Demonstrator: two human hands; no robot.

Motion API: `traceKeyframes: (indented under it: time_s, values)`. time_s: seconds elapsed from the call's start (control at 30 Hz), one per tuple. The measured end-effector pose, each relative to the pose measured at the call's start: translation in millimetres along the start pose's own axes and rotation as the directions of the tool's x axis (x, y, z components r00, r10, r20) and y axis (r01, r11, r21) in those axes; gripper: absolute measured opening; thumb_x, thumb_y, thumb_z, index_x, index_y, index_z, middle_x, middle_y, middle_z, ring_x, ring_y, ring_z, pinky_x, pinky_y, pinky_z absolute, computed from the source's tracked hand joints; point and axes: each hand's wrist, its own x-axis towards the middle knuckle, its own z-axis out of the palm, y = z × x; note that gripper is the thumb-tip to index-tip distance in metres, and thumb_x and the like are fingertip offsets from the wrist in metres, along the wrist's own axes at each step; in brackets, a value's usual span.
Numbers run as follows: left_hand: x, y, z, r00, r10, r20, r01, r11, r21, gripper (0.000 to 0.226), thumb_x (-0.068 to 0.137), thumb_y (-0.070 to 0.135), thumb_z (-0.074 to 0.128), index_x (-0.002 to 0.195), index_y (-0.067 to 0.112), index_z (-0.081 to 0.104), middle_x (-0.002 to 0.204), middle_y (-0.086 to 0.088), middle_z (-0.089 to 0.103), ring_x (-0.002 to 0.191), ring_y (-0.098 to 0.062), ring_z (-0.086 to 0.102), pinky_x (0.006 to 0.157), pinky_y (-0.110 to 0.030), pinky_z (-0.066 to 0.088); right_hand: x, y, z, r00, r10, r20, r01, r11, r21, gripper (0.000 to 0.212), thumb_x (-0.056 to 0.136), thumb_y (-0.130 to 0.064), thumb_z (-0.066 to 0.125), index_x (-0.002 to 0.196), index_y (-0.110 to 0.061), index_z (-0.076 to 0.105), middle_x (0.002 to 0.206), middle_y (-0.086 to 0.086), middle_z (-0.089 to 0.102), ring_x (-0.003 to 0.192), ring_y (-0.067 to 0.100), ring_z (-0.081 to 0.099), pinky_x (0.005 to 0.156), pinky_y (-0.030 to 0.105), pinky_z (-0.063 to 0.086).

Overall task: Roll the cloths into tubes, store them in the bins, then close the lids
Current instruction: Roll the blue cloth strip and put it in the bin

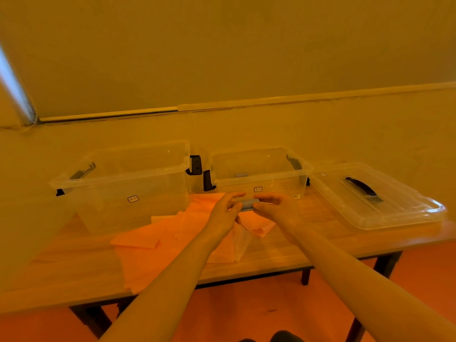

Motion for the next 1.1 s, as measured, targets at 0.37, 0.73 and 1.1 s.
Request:
traceKeyframes:
  time_s: [0.37,0.73,1.1]
  values:
    - [60,6,5,0.997,0.056,-0.044,-0.054,0.998,0.032,0.029,0.099,0.014,0.048,0.127,0.018,0.055,0.105,-0.002,0.060,0.082,-0.010,0.060,0.061,-0.015,0.042,55,-20,2,0.988,-0.094,-0.123,0.080,0.990,-0.113,0.025,0.081,0.005,0.071,0.105,0.003,0.067,0.091,0.013,0.066,0.072,0.013,0.061,0.063,0.018,0.054]
    - [242,-6,29,0.987,-0.067,-0.146,0.079,0.994,0.079,0.016,0.093,0.003,0.054,0.107,0.004,0.061,0.102,-0.011,0.063,0.088,-0.027,0.065,0.085,-0.042,0.054,219,-24,-14,0.983,-0.070,-0.172,0.021,0.961,-0.276,0.024,0.081,-0.004,0.073,0.105,-0.005,0.068,0.096,0.011,0.068,0.081,0.015,0.061,0.065,0.018,0.048]
    - [367,-67,60,0.987,-0.152,0.046,0.124,0.919,0.374,0.035,0.089,-0.001,0.052,0.121,0.010,0.060,0.117,-0.012,0.061,0.107,-0.027,0.059,0.075,-0.028,0.043,353,23,-26,0.958,0.190,-0.214,-0.249,0.921,-0.298,0.039,0.072,-0.003,0.082,0.105,0.005,0.064,0.099,0.024,0.065,0.102,0.037,0.063,0.091,0.051,0.051]
